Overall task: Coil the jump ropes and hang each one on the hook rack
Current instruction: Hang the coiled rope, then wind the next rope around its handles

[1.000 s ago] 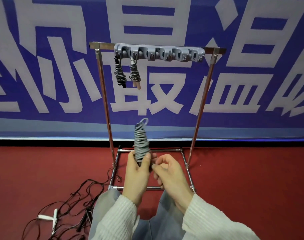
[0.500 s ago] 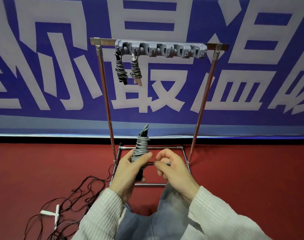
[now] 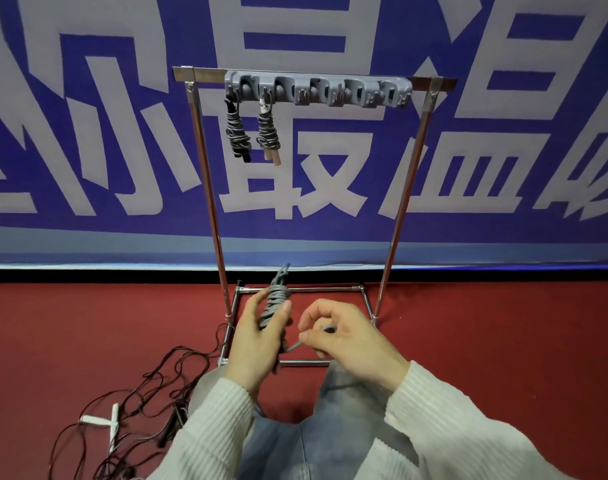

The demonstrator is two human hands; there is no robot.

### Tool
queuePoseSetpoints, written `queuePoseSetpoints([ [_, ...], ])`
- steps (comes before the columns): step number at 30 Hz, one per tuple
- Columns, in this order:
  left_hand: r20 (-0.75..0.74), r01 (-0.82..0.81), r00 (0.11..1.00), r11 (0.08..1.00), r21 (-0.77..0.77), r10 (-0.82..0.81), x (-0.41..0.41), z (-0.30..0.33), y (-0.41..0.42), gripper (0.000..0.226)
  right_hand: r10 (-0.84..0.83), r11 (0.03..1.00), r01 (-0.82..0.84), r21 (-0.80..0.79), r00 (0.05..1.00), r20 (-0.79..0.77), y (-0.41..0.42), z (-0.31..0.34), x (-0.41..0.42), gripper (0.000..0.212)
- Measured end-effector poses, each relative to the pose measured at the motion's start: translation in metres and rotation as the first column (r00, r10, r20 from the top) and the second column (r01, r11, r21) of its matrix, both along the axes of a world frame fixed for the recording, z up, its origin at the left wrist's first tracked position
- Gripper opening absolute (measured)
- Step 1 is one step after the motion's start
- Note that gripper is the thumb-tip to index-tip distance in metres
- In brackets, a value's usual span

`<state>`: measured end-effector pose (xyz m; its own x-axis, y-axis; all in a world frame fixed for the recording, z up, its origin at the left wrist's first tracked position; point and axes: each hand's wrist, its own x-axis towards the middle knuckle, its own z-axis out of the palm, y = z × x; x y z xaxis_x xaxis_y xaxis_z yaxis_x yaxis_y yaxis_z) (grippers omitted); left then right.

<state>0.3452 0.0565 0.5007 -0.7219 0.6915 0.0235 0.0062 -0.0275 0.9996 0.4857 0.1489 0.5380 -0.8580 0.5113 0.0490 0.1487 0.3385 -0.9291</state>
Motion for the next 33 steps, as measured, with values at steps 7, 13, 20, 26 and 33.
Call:
queuePoseSetpoints([
  [7, -0.416, 0.258, 0.815, 0.895, -0.364, -0.404, 0.008, -0.009, -0.008, 0.029, 0.256, 0.903, -0.33, 0.275, 0.927, 0.274, 0.011, 0.037, 0.006, 0.009],
  [13, -0.313, 0.425, 0.813, 0.867, -0.259, -0.492, 0.034, 0.016, -0.023, 0.036, 0.414, 0.892, -0.44, 0.1, 0.887, 0.204, 0.027, 0.051, -0.002, 0.003],
  [20, -0.045, 0.597, 0.791, 0.786, -0.159, -0.61, 0.049, 0.043, -0.049, 0.026, 0.566, 0.739, -0.442, -0.509, 0.817, 0.111, 0.03, 0.034, 0.001, 0.015],
  [26, 0.139, 0.669, 0.741, 0.703, -0.241, -0.657, 0.04, 0.05, -0.05, 0.057, 0.457, 0.67, -0.314, -0.672, 0.888, 0.041, 0.029, 0.008, 0.001, 0.011],
  [33, 0.03, 0.631, 0.752, 0.706, -0.321, -0.658, 0.052, 0.057, -0.058, 0.035, 0.242, 0.734, -0.135, -0.666, 0.968, 0.071, 0.006, -0.003, 0.018, 0.014],
])
